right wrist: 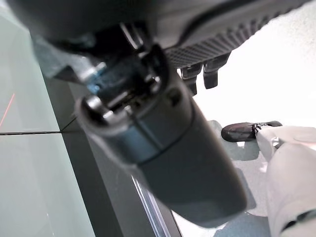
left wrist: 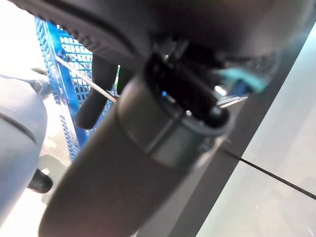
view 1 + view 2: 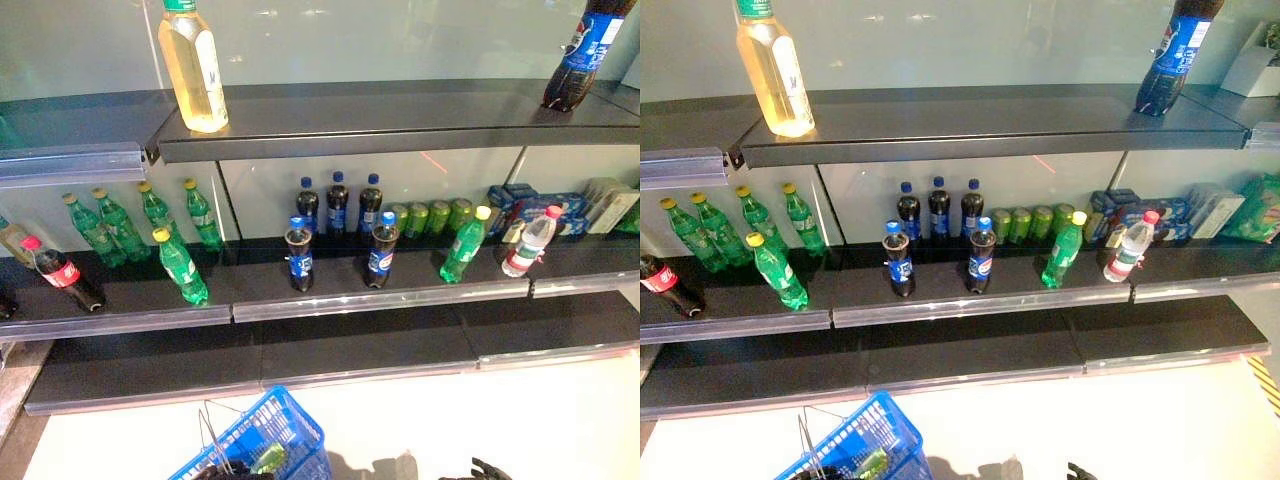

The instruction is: Pick up the drink and place into the basket.

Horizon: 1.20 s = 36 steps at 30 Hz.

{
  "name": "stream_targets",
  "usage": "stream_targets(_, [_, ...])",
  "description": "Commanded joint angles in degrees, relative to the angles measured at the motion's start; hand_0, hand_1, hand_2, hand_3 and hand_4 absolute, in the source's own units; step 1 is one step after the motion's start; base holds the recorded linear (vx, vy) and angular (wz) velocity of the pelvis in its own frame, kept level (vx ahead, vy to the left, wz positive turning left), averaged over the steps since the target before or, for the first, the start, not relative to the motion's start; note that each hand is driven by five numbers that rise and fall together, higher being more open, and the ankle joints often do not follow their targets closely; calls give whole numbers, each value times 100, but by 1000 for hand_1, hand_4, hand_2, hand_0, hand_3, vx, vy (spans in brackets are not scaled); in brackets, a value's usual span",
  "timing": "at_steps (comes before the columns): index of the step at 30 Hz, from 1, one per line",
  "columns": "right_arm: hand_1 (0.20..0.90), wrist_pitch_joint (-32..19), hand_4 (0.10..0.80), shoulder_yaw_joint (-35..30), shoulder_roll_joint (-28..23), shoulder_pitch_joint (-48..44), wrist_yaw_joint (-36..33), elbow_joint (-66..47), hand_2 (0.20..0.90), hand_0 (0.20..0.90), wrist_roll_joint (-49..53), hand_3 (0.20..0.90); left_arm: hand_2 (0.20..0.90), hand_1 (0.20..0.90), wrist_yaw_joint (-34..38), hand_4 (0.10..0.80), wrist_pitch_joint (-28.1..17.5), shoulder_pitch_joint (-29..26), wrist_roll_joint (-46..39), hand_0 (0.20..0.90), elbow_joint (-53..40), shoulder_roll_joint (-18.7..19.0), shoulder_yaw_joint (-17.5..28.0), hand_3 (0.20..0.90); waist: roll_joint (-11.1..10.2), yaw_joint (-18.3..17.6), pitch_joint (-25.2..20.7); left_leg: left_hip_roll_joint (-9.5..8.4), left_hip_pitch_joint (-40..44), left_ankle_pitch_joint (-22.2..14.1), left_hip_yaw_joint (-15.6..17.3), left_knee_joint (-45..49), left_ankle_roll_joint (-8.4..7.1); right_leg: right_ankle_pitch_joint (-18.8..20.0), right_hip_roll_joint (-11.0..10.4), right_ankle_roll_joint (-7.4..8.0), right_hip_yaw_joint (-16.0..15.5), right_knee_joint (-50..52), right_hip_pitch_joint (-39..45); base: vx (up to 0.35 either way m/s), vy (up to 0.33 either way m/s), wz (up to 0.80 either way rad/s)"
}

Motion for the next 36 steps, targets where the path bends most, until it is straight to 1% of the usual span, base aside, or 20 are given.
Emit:
stream_targets(1, [900, -128, 800, 10, -60, -413, -13, 361, 900, 900, 62, 900, 300, 300, -232, 100, -479, -483, 93, 300, -216, 239, 199, 200, -31, 42, 55, -91, -61, -311, 86, 81, 53, -552, 83, 118, 40, 313, 187, 0, 0, 0])
stream_targets(18, [900, -155, 800, 58, -12, -377, -7, 357, 900, 900, 89, 900, 300, 300, -226, 100, -476, -498, -3, 300, -250, 249, 197, 200, -23, -6, 75, -83, -62, -312, 120, 99, 70, -554, 125, 100, 106, 312, 169, -1, -5, 0])
stream_targets(26, [900, -135, 800, 85, -32, -386, 51, 367, 900, 900, -67, 900, 300, 300, -187, 100, -468, -463, -122, 300, -272, 250, 285, 200, -34, 37, 91, -21, -64, -298, 126, 130, 16, -539, 193, 60, 60, 214, 210, -7, -69, 0])
stream_targets(30, [900, -14, 800, 192, -83, -431, 31, 280, 900, 900, -287, 900, 300, 300, -164, 100, -518, -398, -436, 300, -422, 181, 281, 200, -37, 206, 246, 179, -364, -157, 115, 373, -173, -517, 258, -23, -147, 131, 158, -66, -113, 4])
stream_targets(32, [900, 1, 800, 204, -94, -449, 20, 264, 900, 900, -321, 900, 300, 300, -144, 100, -522, -402, -503, 300, -445, 166, 258, 200, -32, 226, 273, 200, -424, -135, 106, 412, -195, -516, 260, -35, -171, 132, 139, -240, -38, 12])
stream_targets(33, [900, 93, 800, 346, -215, -739, -162, 187, 900, 900, -17, 900, 300, 300, -50, 100, -516, -580, -704, 300, -700, 20, 21, 200, 92, 426, 579, 354, -883, 251, 122, 367, -377, -456, 289, -97, -459, 91, -35, -512, -31, 34])
stream_targets(34, [900, 99, 800, 358, -253, -859, -234, 205, 900, 900, 140, 900, 300, 300, -35, 100, -541, -663, -695, 300, -707, -17, -57, 200, 135, 461, 666, 458, -1053, 455, 243, 268, -467, -442, 290, -113, -579, 74, -123, -547, -23, 69])
stream_targets(35, [900, 115, 800, 336, -274, -927, -276, 225, 900, 900, 224, 900, 300, 300, -16, 100, -553, -718, -656, 300, -672, -46, -85, 200, 166, 493, 732, 492, -1156, 573, 278, 207, -509, -438, 298, -124, -679, 65, -157, -239, 8, 102])
stream_targets(36, [900, 120, 800, 283, -291, -931, -317, 242, 900, 900, 319, 900, 300, 300, -15, 100, -576, -741, -499, 300, -618, -78, -84, 200, 197, 468, 792, 596, -1174, 682, 486, 141, -564, -474, 309, -142, -827, 73, -128, -128, 17, 112])
